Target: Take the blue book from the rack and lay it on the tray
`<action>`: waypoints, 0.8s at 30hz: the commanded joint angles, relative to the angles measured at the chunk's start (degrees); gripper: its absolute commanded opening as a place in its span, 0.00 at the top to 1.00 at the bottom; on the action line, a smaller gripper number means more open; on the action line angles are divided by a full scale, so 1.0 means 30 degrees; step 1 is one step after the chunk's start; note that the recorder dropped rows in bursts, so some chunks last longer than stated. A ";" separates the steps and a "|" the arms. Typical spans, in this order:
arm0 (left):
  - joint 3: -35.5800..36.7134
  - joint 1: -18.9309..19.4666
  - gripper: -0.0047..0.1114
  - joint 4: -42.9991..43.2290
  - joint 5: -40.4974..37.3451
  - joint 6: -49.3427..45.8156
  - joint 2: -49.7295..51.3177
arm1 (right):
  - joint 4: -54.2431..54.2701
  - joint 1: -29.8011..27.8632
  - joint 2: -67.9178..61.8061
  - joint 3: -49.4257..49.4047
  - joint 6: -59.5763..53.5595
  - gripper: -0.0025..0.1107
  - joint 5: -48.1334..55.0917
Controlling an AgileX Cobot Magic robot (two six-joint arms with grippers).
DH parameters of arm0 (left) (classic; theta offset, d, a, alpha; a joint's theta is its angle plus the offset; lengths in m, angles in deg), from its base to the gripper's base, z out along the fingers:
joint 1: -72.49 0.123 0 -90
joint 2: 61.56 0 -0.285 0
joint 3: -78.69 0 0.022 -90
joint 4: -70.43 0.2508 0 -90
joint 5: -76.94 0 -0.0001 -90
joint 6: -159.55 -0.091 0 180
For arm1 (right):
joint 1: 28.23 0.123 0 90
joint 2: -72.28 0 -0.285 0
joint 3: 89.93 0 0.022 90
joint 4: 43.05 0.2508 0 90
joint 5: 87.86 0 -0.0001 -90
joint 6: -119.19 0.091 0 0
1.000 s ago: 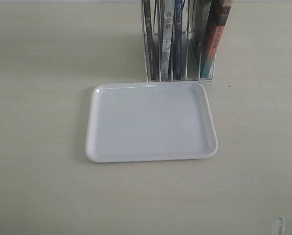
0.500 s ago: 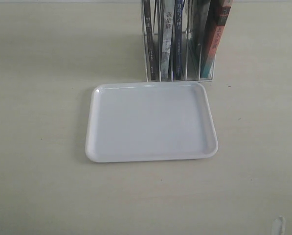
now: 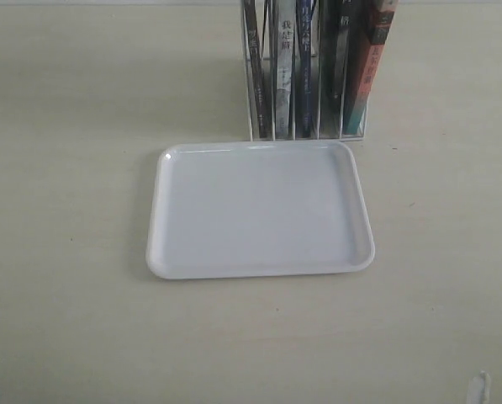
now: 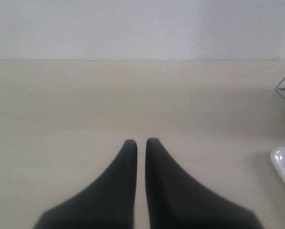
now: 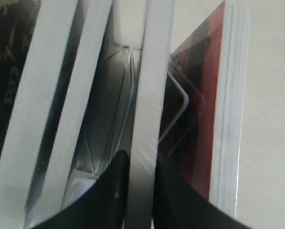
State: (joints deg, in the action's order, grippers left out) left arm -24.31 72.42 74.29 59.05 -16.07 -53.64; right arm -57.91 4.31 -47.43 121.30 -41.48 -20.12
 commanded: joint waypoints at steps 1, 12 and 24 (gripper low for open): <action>0.0074 -0.0169 0.91 0.0039 0.0116 -0.0039 -0.0043 | -0.0197 -0.0010 -0.0048 0.0062 -0.0308 0.60 -0.0089; 0.0074 -0.0169 0.91 0.0039 0.0116 -0.0039 -0.0043 | 0.1995 -0.0010 0.1707 0.0062 -0.0558 0.53 0.0717; 0.0074 -0.0169 0.91 0.0039 0.0116 -0.0039 -0.0043 | 0.2344 0.0297 0.1792 0.0062 -0.1183 0.61 0.0741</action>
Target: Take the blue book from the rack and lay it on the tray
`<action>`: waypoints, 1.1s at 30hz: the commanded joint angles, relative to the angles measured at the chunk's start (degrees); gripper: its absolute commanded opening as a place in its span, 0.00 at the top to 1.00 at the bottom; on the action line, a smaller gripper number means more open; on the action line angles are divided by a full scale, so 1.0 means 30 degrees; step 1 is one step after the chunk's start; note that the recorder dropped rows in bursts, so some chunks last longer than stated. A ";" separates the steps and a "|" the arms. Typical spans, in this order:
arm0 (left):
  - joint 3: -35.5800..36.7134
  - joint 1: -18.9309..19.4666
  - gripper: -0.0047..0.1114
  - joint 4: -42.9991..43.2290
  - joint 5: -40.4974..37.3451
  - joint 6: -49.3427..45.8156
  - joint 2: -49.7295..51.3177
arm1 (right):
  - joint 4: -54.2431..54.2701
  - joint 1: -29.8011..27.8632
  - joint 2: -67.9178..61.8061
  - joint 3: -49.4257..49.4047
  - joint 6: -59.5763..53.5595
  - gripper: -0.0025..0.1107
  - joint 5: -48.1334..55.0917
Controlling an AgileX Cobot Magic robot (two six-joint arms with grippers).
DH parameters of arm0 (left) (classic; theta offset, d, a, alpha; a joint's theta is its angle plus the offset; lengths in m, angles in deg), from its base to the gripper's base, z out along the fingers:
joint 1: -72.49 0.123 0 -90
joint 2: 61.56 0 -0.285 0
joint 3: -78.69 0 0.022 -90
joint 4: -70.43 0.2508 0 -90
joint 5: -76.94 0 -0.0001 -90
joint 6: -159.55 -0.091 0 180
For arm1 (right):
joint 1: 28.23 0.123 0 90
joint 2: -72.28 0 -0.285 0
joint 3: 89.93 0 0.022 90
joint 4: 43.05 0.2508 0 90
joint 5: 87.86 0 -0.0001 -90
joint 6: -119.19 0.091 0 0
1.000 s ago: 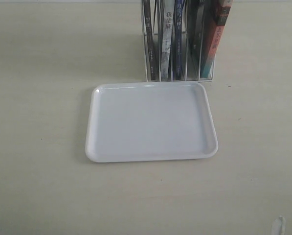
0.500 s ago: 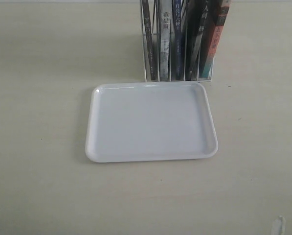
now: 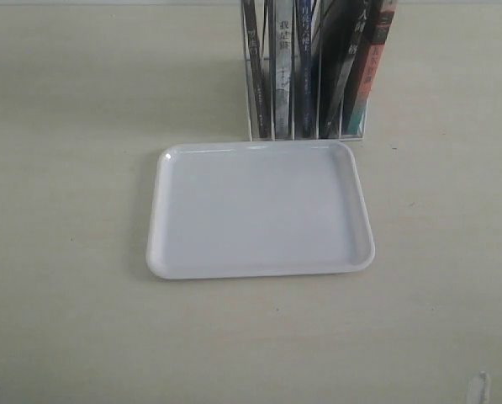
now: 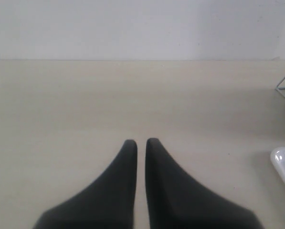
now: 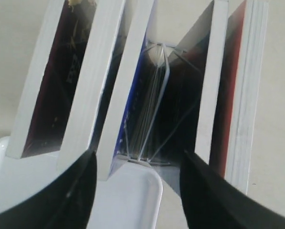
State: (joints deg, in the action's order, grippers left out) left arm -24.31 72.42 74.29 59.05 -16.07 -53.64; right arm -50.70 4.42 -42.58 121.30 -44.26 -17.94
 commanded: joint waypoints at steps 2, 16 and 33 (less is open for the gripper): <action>0.0074 -0.0169 0.91 0.0039 0.0116 -0.0039 -0.0043 | -0.0057 0.0387 0.0173 0.0062 -0.0625 0.70 0.0013; 0.0074 -0.0169 0.91 0.0039 0.0116 -0.0039 -0.0043 | -0.0045 0.0432 -0.0924 0.0062 -0.0614 0.58 -0.0044; 0.0074 -0.0169 0.91 0.0039 0.0116 -0.0039 -0.0043 | 0.0328 0.0398 -0.2032 0.0062 -0.0200 0.58 -0.0679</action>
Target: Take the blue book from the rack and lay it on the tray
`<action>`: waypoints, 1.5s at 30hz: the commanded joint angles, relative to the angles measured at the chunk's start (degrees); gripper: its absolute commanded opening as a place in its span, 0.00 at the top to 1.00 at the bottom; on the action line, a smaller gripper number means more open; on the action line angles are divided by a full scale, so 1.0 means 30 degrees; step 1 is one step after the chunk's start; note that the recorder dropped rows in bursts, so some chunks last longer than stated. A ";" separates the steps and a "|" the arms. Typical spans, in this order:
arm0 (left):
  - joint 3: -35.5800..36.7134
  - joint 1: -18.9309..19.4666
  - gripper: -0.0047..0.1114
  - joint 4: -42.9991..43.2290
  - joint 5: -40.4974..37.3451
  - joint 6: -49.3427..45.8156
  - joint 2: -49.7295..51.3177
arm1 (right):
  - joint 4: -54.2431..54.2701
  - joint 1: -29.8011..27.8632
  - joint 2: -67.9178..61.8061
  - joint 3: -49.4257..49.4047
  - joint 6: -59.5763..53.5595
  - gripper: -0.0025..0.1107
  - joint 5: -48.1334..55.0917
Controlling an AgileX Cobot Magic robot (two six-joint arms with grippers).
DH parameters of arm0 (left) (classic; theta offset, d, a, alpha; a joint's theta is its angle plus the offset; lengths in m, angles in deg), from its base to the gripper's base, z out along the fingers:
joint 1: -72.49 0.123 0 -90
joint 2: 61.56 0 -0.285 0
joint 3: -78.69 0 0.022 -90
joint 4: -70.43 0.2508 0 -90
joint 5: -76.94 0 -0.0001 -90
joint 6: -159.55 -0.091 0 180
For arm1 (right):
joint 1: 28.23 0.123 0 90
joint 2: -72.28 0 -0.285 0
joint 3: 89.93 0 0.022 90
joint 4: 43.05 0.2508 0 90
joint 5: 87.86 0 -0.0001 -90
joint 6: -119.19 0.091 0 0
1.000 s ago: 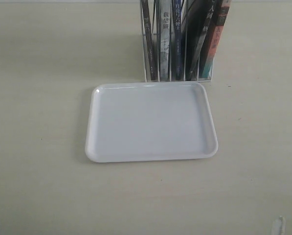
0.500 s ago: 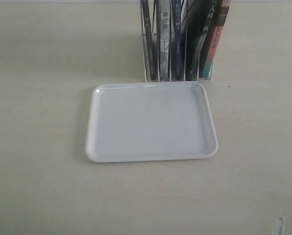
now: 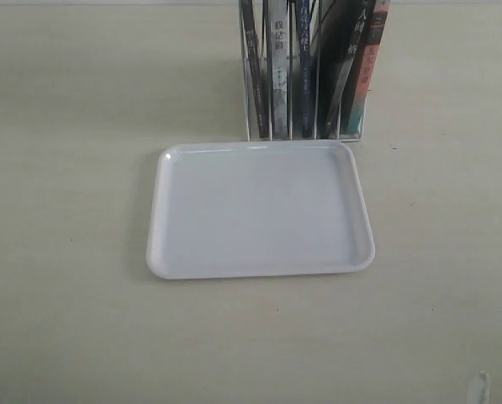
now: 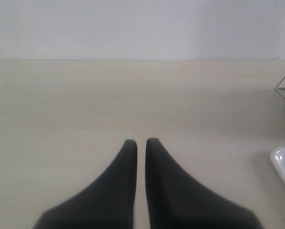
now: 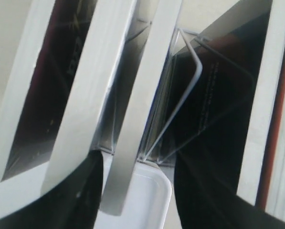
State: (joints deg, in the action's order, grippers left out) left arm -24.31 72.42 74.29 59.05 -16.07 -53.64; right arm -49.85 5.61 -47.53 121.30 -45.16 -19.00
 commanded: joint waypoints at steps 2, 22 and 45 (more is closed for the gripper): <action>0.0074 -0.0169 0.91 0.0039 0.0116 -0.0039 -0.0043 | 0.0044 -0.0001 -0.0577 0.0062 0.0136 0.58 -0.0352; 0.0074 -0.0169 0.91 0.0039 0.0116 -0.0039 -0.0043 | -0.0608 -0.0001 -0.0818 0.0062 0.0584 0.94 -0.0208; 0.0074 -0.0169 0.91 0.0039 0.0116 -0.0039 -0.0043 | -0.1675 -0.0001 0.2673 0.0099 0.0660 0.98 -0.0810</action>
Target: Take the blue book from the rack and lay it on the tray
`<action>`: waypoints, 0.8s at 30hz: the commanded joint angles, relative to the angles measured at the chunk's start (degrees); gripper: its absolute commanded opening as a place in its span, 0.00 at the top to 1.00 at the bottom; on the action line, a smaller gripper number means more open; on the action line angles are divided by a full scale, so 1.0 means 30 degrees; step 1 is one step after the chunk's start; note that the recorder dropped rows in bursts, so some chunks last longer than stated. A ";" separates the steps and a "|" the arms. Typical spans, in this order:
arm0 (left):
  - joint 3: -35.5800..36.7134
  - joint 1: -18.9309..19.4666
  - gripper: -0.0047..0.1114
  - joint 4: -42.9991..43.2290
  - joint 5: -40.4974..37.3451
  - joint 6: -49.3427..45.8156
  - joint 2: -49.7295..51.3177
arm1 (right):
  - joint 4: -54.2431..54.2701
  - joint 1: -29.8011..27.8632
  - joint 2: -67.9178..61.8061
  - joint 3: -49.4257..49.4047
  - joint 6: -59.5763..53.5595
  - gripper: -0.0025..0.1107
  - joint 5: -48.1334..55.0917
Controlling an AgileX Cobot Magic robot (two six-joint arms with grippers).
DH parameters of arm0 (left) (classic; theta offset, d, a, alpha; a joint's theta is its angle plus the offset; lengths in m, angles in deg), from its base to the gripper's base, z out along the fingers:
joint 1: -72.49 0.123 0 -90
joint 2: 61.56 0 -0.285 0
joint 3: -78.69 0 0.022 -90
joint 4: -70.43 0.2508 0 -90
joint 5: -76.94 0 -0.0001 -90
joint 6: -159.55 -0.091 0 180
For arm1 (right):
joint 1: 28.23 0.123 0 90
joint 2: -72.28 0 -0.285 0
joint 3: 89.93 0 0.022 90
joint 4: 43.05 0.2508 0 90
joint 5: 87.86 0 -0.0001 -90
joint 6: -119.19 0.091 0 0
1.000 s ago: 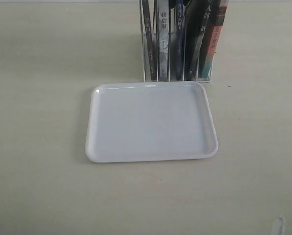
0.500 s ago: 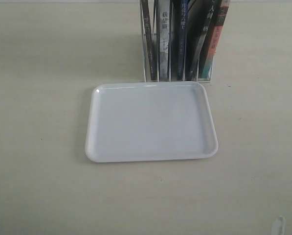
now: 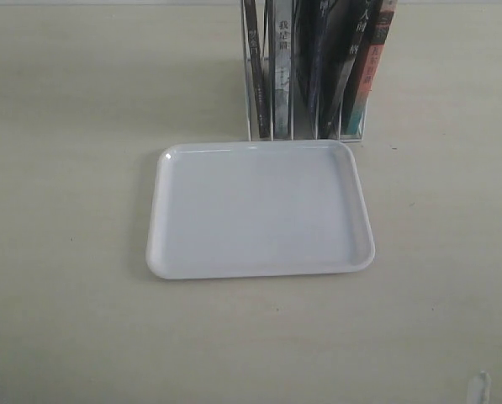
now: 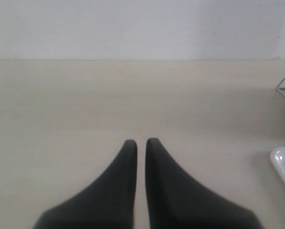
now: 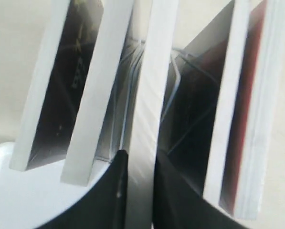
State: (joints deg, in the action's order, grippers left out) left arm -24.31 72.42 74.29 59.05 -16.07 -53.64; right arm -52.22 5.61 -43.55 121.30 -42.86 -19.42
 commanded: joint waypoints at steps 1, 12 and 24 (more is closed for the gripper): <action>0.0074 -0.0169 0.91 0.0039 0.0116 -0.0039 -0.0043 | -0.0953 -0.0001 0.1615 0.0099 -0.0103 0.98 -0.0757; 0.0074 -0.0169 0.91 0.0039 0.0116 -0.0039 -0.0043 | -0.0981 -0.0001 0.2068 0.0099 -0.0015 0.98 -0.0759; 0.0074 -0.0169 0.91 0.0039 0.0116 -0.0039 -0.0043 | -0.0981 -0.0001 0.2068 0.0099 -0.0015 0.98 -0.0314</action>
State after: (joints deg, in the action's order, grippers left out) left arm -24.31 72.42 74.29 59.05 -16.07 -53.64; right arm -54.10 5.61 -38.30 121.30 -42.77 -20.16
